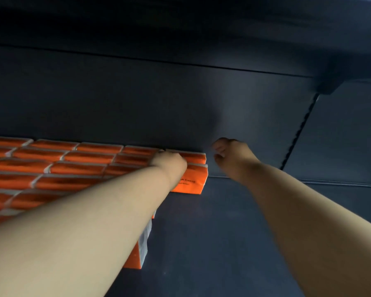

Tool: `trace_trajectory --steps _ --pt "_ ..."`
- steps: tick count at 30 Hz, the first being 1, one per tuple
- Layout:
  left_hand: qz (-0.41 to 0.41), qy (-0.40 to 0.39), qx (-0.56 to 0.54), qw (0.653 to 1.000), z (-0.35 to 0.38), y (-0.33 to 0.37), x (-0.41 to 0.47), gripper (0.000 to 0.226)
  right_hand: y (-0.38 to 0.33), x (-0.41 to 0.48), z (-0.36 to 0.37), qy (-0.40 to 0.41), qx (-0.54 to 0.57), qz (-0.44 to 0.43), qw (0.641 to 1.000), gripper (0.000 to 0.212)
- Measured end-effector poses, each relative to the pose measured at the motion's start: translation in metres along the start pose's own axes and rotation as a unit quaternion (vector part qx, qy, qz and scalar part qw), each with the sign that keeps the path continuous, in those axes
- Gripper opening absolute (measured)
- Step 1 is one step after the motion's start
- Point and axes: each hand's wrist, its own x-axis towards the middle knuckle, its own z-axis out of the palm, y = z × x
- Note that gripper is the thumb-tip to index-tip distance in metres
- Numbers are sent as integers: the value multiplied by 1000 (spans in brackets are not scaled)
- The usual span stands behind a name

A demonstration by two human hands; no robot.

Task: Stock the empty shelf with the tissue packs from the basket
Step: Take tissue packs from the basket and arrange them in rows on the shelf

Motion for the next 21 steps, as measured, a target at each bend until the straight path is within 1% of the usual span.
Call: trace_trajectory --steps 2,6,9,13,19,21 --pt "0 -5 20 1000 3 1 3 37 -3 -1 4 -15 -2 -2 1000 34" --pt "14 -10 45 999 5 3 9 35 -3 -4 9 -30 -25 -12 999 35" --pt "5 -18 39 999 7 4 11 35 -1 -7 8 -35 -32 -4 999 39" --pt "-18 -23 56 998 7 4 14 47 0 -10 9 -36 -59 -2 998 40" --pt "-14 -30 31 999 2 -2 1 51 -6 -21 7 -60 -81 7 995 45" --pt "-15 -29 19 999 -1 -7 -10 55 -11 -28 4 -71 -93 5 993 48"
